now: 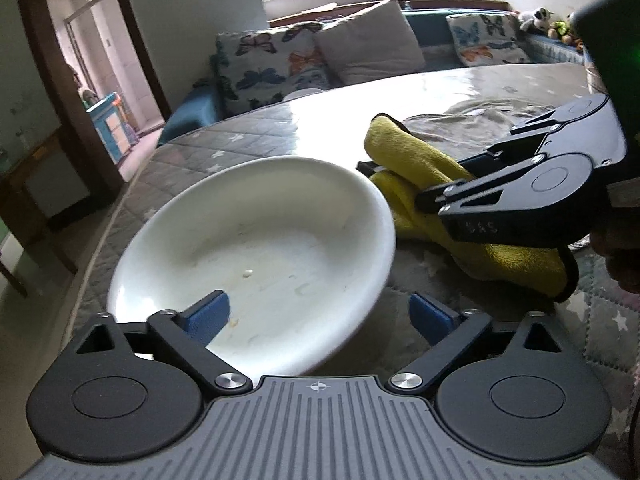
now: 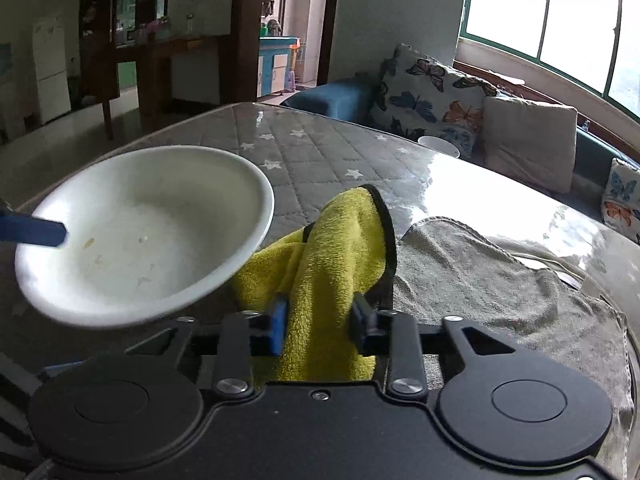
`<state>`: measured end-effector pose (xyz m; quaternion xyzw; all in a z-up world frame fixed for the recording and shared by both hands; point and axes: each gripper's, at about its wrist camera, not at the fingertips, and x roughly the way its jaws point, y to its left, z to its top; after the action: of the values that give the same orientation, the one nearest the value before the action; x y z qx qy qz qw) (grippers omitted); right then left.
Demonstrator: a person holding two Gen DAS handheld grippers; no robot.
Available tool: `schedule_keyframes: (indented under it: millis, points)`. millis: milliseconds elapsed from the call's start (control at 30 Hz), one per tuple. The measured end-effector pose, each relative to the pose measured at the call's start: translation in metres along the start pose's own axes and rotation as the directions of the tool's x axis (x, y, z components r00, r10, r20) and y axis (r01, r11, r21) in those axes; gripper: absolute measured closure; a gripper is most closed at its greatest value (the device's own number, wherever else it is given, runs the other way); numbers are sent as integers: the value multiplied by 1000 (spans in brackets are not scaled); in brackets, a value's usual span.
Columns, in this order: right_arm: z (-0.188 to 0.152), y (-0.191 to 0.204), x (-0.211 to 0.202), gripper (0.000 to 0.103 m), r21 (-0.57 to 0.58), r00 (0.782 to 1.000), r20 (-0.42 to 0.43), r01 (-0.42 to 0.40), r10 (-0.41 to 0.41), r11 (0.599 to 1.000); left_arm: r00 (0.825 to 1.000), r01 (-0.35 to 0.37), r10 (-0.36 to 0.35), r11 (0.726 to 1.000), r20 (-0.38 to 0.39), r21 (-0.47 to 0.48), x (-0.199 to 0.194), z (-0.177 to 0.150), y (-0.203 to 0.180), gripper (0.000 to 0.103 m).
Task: Clean bowl
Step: 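Grasp the yellow cloth with the right tool while the left tool approaches the bowl rim, then grip the white bowl rim with the left tool and tilt it up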
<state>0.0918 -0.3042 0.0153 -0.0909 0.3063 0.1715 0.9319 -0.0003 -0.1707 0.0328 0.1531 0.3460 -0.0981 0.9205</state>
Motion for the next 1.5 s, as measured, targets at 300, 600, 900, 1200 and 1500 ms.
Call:
schedule_keyframes:
  millis: [300, 600, 900, 1200, 1500]
  points:
    - [3, -3, -24, 85, 18, 998, 46, -43, 42, 999, 999, 30, -28, 998, -39, 53, 19, 0, -3, 52]
    - [10, -5, -62, 85, 16, 989, 113, -102, 99, 995, 997, 58, -54, 995, -49, 82, 24, 1, -5, 73]
    - [-12, 1, -54, 85, -20, 992, 25, -126, 126, 992, 996, 80, -76, 991, -35, 112, 30, 3, -8, 79]
    - [-24, 18, -48, 85, -103, 983, -20, -184, 183, 977, 993, 118, -114, 984, -37, 135, 27, -1, 2, 80]
    - [-32, 39, -47, 85, -203, 967, -52, -256, 250, 945, 987, 164, -162, 974, -25, 155, 12, -7, 13, 81]
